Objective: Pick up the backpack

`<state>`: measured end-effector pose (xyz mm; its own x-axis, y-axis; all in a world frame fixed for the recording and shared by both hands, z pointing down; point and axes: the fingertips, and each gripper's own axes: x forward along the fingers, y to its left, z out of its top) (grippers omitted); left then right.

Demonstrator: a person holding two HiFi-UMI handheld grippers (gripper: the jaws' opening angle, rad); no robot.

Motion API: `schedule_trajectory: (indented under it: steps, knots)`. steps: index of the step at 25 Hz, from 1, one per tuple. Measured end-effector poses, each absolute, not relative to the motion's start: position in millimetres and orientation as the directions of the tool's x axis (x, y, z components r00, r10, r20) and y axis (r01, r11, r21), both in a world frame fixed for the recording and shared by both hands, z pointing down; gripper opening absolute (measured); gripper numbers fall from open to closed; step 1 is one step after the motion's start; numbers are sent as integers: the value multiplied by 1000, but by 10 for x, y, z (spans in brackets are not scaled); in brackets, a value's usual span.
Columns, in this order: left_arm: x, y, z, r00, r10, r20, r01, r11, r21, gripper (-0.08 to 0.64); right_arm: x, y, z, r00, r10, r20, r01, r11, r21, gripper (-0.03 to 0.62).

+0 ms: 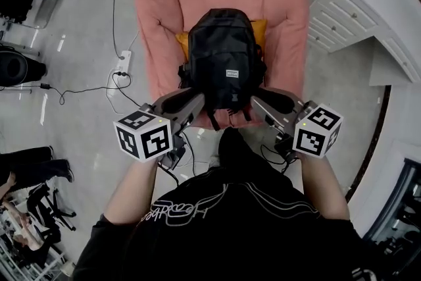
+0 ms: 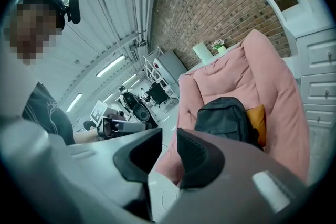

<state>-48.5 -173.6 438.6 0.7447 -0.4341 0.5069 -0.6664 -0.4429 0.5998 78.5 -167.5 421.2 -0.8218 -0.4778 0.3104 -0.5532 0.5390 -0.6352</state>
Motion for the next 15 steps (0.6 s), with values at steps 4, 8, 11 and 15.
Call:
schedule_trajectory:
  steps: [4, 8, 11, 15]
  knots:
    - [-526, -1940, 4635, 717, -432, 548, -697, -404, 593, 123, 871, -1911, 4454, -812, -465, 354, -573, 515, -637, 106]
    - [-603, -2138, 4912, 677, -428, 598, -735, -371, 567, 165, 954, -2144, 4719, -796, -447, 409, -602, 503, -621, 135]
    - [-672, -2276, 5112, 649, -426, 630, -761, -358, 541, 192, 1023, -2305, 4937, -775, -441, 452, -630, 490, -603, 152]
    - [-758, -2437, 5386, 596, -413, 689, -800, -375, 468, 219, 1071, -2486, 5239, -755, -421, 504, -656, 468, -592, 178]
